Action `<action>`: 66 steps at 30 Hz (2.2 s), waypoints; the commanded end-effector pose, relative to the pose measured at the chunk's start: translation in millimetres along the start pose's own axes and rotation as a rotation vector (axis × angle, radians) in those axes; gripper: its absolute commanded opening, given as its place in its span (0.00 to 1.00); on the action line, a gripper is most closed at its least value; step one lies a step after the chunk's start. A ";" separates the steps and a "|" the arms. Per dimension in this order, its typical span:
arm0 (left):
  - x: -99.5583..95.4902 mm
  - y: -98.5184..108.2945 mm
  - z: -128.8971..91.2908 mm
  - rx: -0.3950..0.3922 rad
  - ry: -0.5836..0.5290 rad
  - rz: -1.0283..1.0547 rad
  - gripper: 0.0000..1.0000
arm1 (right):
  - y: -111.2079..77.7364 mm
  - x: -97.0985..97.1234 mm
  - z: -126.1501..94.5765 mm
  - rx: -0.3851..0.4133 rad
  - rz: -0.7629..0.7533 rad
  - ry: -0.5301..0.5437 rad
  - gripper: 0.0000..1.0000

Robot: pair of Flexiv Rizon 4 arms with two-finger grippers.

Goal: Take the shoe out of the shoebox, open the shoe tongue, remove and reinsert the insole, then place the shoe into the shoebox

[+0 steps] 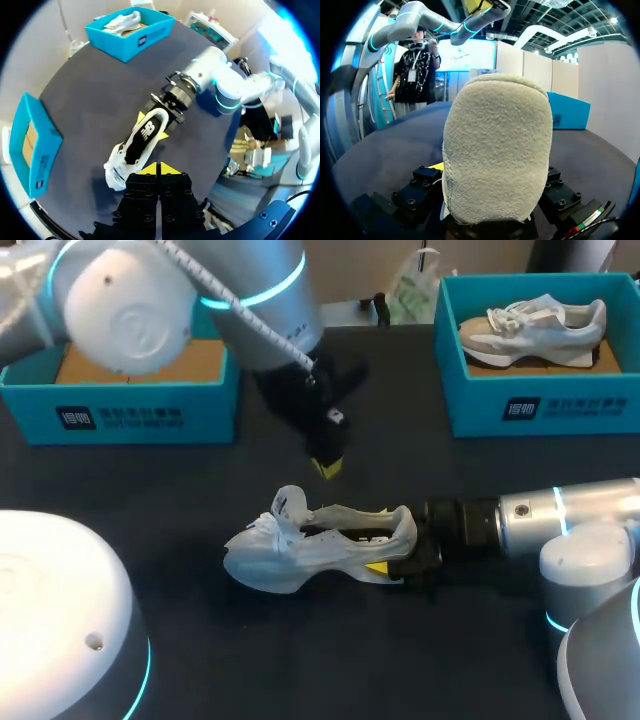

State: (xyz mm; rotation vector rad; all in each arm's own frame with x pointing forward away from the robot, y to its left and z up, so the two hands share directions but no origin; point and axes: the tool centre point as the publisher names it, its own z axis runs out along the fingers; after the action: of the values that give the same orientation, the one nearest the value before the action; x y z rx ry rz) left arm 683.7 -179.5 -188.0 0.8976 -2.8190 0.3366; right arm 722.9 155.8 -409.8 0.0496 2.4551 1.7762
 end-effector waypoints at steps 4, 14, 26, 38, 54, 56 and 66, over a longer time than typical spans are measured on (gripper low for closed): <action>-9.1 -11.8 3.9 -0.087 0.037 0.014 0.00 | 2.1 0.4 -0.3 0.006 0.001 0.000 0.00; -5.3 -4.3 10.9 0.047 0.155 0.351 0.00 | 2.1 0.4 -0.3 0.006 0.001 0.000 0.00; -5.3 -4.3 10.9 0.047 0.155 0.351 0.00 | 2.1 0.4 -0.3 0.006 0.001 0.000 0.00; -8.6 -4.4 26.4 -0.006 0.219 0.659 0.00 | 2.1 0.4 -0.3 0.006 0.001 0.000 0.00; -1.2 -20.9 80.4 -0.055 0.167 0.809 0.00 | 2.1 0.4 -0.3 0.006 0.001 0.000 0.00; -2.6 -22.2 86.6 -0.053 0.164 0.806 0.00 | 2.1 0.4 -0.3 0.006 0.001 0.000 0.00; -4.6 -23.2 88.2 -0.055 0.159 0.793 0.00 | 2.1 0.4 -0.3 0.006 0.001 0.000 0.00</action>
State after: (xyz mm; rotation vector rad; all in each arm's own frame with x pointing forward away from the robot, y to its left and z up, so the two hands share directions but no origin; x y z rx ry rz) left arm 693.0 -218.9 -269.3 -0.2888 -2.8755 0.3877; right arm 722.9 155.8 -409.8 0.0495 2.4550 1.7763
